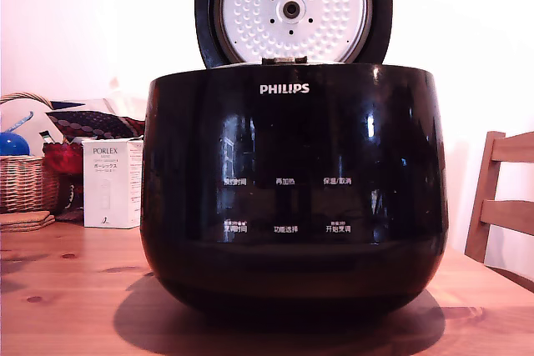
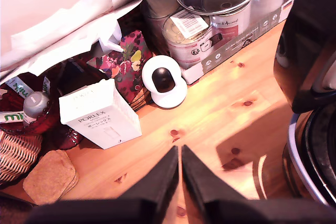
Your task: Close the rice cooker by pressing the lid down with medium force
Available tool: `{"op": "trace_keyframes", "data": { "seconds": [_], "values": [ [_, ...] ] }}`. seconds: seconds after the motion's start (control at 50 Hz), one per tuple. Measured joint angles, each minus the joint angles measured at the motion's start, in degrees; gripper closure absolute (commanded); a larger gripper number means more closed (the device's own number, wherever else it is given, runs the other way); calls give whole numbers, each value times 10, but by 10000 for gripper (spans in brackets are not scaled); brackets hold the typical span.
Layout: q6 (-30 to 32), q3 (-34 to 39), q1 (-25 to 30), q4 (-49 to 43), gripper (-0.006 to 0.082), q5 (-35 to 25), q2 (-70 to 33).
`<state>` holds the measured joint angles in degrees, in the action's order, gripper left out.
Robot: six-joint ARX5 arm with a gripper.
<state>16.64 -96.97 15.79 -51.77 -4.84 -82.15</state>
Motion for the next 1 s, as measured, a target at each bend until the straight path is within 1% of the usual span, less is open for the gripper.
{"op": "trace_keyframes", "data": {
  "seconds": [0.06,0.12,0.16,0.34,0.44,0.56,0.58,0.62,0.64,0.8,0.82,0.86,0.88,0.92,0.94,1.0],
  "values": [
    [0,0,0,17,788,0,0],
    [0,0,0,76,788,-1,0],
    [0,-2,0,98,788,-2,1],
    [0,-4,0,100,788,-8,7],
    [0,-4,0,112,788,-21,7],
    [-8,-4,1,147,788,-46,7],
    [-13,-4,1,153,788,-60,7],
    [-13,-4,2,163,788,-62,7],
    [-14,-4,2,170,788,-76,7],
    [-15,-4,2,210,788,-106,7],
    [-17,-4,2,215,788,-121,7],
    [-18,-4,2,223,788,-123,7],
    [-31,-4,2,226,788,-145,7],
    [-31,-4,2,232,788,-163,7],
    [-46,-5,2,234,788,-170,7],
    [-56,-10,2,235,788,-187,6]
  ]
}}
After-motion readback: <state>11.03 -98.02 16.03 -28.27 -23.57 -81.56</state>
